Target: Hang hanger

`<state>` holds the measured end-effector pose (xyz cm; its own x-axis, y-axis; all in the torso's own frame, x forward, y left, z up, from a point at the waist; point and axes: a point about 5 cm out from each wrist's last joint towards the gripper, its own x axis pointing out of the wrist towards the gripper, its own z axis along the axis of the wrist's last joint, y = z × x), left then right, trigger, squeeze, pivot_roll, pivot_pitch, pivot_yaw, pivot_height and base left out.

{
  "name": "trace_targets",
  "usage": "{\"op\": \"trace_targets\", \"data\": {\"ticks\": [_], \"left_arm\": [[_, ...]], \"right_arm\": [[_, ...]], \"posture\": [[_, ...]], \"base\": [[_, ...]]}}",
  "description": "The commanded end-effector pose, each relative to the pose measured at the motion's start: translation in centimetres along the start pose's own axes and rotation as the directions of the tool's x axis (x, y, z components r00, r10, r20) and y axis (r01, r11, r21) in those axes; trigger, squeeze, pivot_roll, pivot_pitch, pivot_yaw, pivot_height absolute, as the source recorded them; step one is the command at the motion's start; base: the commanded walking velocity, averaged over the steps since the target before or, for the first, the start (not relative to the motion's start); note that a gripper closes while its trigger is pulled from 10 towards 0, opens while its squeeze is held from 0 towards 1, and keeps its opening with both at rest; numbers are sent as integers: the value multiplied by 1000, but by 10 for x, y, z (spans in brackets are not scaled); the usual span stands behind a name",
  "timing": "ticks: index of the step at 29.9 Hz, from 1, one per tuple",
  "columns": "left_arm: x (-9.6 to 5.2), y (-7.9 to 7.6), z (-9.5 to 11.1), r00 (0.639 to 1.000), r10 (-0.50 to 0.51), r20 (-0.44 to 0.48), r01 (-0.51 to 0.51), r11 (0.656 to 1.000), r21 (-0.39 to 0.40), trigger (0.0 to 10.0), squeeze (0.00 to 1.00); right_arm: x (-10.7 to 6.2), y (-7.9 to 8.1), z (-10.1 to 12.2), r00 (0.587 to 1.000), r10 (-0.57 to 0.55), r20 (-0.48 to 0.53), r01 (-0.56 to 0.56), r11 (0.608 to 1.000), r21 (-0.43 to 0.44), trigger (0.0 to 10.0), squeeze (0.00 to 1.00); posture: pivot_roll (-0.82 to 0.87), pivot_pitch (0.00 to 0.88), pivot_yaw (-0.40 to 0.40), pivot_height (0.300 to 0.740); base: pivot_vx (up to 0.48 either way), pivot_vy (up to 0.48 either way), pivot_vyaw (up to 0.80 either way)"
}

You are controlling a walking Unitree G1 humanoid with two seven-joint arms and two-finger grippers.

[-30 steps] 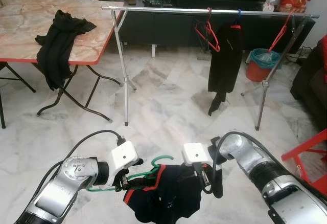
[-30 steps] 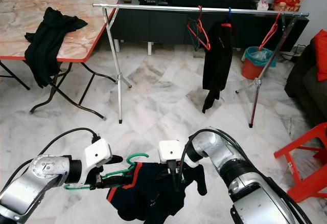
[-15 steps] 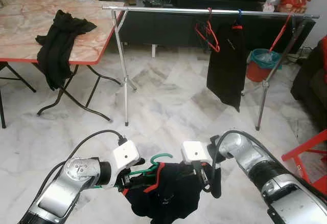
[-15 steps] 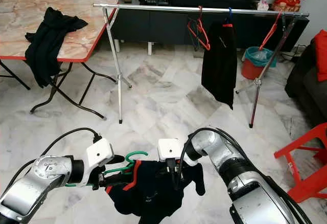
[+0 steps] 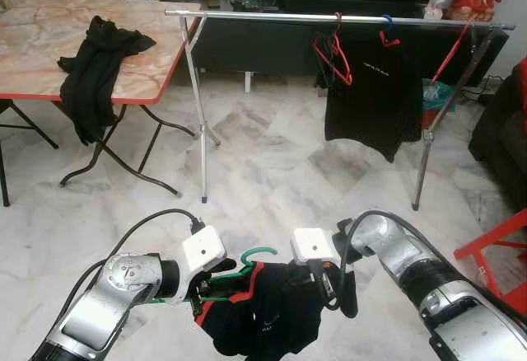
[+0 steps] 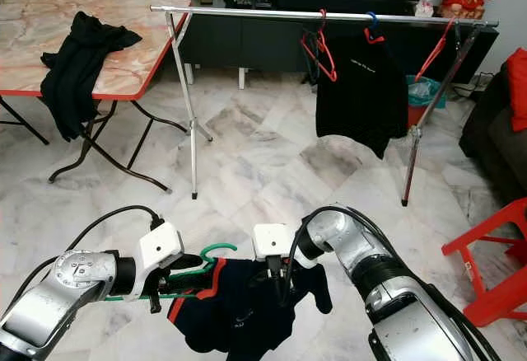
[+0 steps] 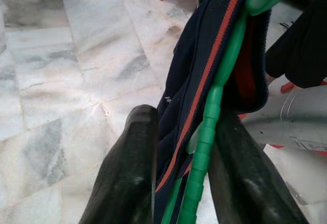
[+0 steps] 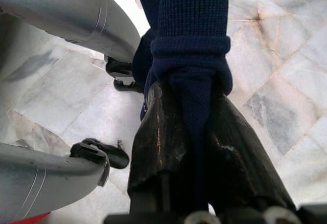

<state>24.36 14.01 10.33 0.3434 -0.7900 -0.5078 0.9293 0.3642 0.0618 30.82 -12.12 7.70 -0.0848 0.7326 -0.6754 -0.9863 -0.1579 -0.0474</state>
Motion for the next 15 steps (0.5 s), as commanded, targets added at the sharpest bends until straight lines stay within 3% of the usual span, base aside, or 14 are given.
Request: {"op": "trace_targets", "data": {"ticks": [1, 12, 13, 14, 15], "left_arm": [[0, 0, 4, 1000, -9, 12, 9, 1000, 4, 0, 0], [0, -1, 5, 1000, -14, 25, 14, 1000, -3, 0, 0], [0, -1, 4, 1000, -14, 26, 15, 1000, -3, 0, 0], [0, -1, 5, 1000, -15, 26, 15, 1000, -4, 0, 0], [0, -1, 5, 999, -16, 28, 16, 1000, -4, 0, 0]], "right_arm": [[-4, -5, 7, 999, -23, 30, 23, 999, -26, 0, 0], [-5, -5, 5, 999, -32, 22, 33, 999, -33, 0, 0], [-5, -5, 5, 999, -39, 17, 40, 999, -35, 2824, 0], [-5, -6, 5, 999, -45, 13, 45, 998, -37, 4824, 0], [-5, -6, 5, 999, -53, 10, 53, 998, -40, 7843, 0]], "posture": [[109, 0, -60, 740], [107, 0, -59, 740], [107, 0, -59, 740], [107, 0, -59, 740], [108, 0, -60, 740]], "base": [[0, 0, 0], [0, 0, 0], [0, 0, 0], [0, 0, 0], [0, 0, 0]]}}
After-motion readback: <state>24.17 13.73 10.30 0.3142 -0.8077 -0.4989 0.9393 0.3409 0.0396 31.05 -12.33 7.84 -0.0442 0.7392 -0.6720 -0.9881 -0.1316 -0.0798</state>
